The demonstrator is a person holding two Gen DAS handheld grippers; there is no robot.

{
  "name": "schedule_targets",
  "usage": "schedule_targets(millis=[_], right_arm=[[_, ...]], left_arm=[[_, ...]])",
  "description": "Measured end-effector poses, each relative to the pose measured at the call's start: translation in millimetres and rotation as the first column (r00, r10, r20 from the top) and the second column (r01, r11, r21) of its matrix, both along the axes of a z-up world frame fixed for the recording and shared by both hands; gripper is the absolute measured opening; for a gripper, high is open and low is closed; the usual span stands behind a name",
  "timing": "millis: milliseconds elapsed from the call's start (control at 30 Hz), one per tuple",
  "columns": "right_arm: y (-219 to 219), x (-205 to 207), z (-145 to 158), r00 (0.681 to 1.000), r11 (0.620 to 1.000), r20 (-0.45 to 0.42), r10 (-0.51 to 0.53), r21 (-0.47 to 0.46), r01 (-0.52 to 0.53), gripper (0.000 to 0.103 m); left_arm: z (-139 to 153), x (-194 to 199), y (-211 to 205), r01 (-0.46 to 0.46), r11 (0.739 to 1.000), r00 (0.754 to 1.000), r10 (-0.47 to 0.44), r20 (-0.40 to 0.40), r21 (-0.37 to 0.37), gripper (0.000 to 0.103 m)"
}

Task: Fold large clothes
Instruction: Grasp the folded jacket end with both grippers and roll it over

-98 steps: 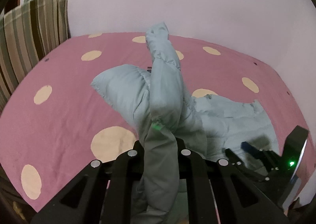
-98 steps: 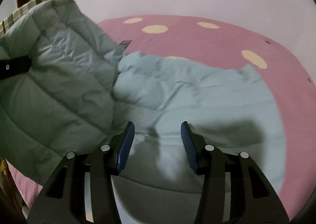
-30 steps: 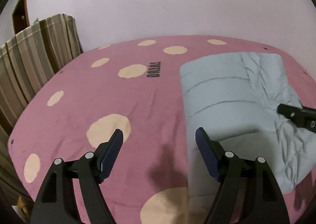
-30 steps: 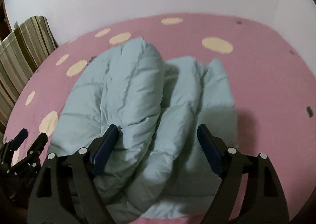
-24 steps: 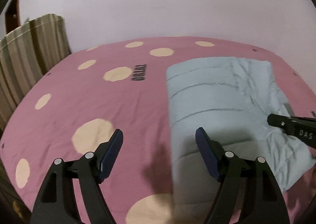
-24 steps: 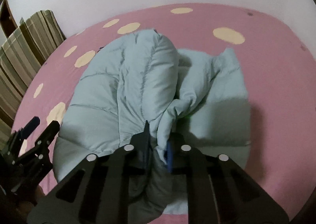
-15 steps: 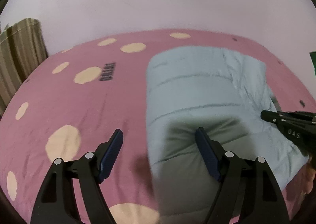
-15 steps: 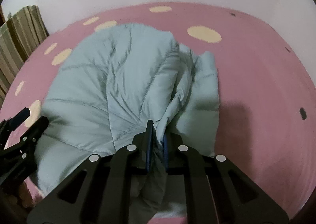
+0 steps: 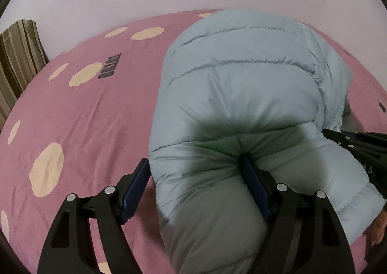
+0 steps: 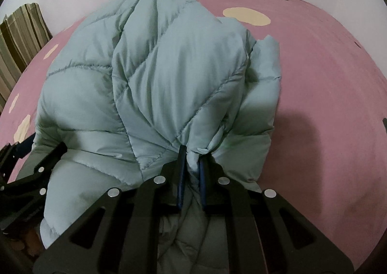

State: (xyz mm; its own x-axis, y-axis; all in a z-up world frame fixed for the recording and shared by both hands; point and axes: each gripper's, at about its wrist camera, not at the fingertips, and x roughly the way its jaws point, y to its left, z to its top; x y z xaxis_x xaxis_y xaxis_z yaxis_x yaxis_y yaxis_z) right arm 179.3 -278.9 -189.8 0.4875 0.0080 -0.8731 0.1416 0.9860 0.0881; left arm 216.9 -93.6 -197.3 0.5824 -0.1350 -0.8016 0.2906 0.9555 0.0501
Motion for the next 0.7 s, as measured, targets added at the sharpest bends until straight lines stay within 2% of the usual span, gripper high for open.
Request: schedule_targets(millis=[100,233,367,467,533,700], right_arm=[[1,-2,7,1.0,1.0,0.014,-0.006,-0.003,0.006,0.009],[4,-15,27,0.999,1.0,0.05,-0.011,-0.017,0.012,0.016],[8,-36,59,0.995,0.999,0.102,-0.025,-0.038,0.029,0.022],[15,-48,75,0.993,0.997,0.121,-0.001,-0.077,0.01,0.022],[23,-56,76,0.994,0.995,0.105,0.02,-0.101,-0.009,0.022],[29,-60,47,1.0,0.987,0.016,0.026,-0.162,-0.023,0.023]], left_arm=[[7,-2,-1,0.005,1.0,1.0,-0.005,0.02,0.009,0.075],[25,-14,0,0.001,0.999,0.998,-0.003,0.058,0.037,0.074],[50,-28,16,-0.042,0.999,0.994,0.042,0.104,-0.005,0.074],[60,-37,26,-0.061,0.998,0.99,0.064,0.125,-0.03,0.074],[58,-41,30,-0.065,0.997,0.991,0.068,0.112,-0.035,0.074],[37,-39,28,-0.05,0.999,0.997,0.05,0.061,-0.01,0.075]])
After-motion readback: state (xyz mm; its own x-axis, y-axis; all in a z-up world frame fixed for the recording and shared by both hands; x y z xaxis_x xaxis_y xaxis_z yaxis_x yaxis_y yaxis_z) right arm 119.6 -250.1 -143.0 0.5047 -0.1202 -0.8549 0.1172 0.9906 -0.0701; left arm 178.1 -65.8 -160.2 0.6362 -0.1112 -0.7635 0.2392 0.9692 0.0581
